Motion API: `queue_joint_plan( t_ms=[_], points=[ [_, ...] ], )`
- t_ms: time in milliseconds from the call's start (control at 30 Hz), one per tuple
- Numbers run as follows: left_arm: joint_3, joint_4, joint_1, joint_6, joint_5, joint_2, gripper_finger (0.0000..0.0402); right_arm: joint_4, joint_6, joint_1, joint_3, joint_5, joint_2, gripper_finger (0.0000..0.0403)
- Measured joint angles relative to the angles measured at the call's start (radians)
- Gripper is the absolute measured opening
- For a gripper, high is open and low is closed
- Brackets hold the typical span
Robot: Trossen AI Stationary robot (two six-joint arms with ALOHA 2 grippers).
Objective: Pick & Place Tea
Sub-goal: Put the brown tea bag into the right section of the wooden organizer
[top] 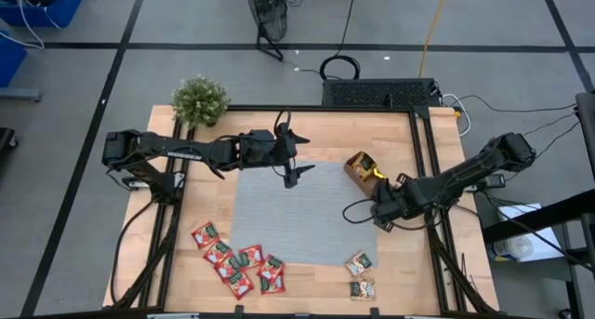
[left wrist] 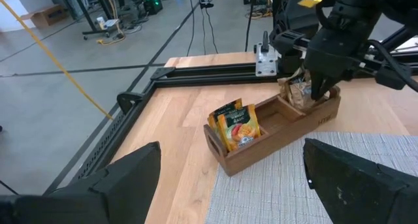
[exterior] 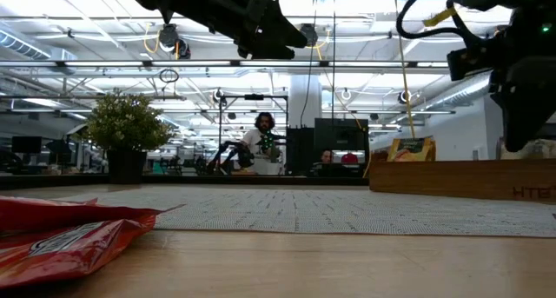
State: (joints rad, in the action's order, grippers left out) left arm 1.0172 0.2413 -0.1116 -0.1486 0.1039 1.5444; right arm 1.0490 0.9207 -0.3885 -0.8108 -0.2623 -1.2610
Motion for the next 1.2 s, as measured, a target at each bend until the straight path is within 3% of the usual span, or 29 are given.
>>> queue_joint_plan(
  t_ms=[133,233,433,667,800,900,1000,1100,1200],
  points=[
    [0.0,0.0,0.0,0.0,0.0,0.0,0.0365,-0.035,-0.018,-0.007,0.0,0.0,0.0,0.0],
    [0.0,0.0,0.0,0.0,0.0,0.0,0.0365,-0.212,-0.087,-0.043,0.0,0.005,0.0,0.0],
    [0.0,0.0,0.0,0.0,0.0,0.0,0.0365,-0.833,-0.376,-0.228,0.017,0.027,0.0,0.0],
    [0.0,-0.001,0.0,0.0,0.0,0.0,0.0365,-1.765,-0.834,-0.439,0.195,0.062,-0.035,0.0],
    [0.0,0.0,0.0,0.0,0.0,0.0,0.0365,-1.993,-1.0,-0.47,0.235,0.208,-0.103,0.0005],
    [0.0,0.0,0.0,0.0,0.0,0.0,0.0365,-1.898,-1.006,-0.484,0.167,0.094,-0.165,0.0037],
    [0.0,-0.001,0.0,0.0,0.0,0.0,0.0365,-1.598,-0.932,-0.491,0.029,-0.126,-0.225,0.0094],
    [0.0,0.0,0.0,0.0,0.0,0.0,0.0365,-1.139,-0.621,-0.478,-0.156,-0.299,-0.28,0.0153],
    [0.0,-0.001,0.0,0.0,0.0,0.0,0.0365,-0.713,-0.249,-0.447,-0.313,-0.293,-0.365,0.019]
  ],
)
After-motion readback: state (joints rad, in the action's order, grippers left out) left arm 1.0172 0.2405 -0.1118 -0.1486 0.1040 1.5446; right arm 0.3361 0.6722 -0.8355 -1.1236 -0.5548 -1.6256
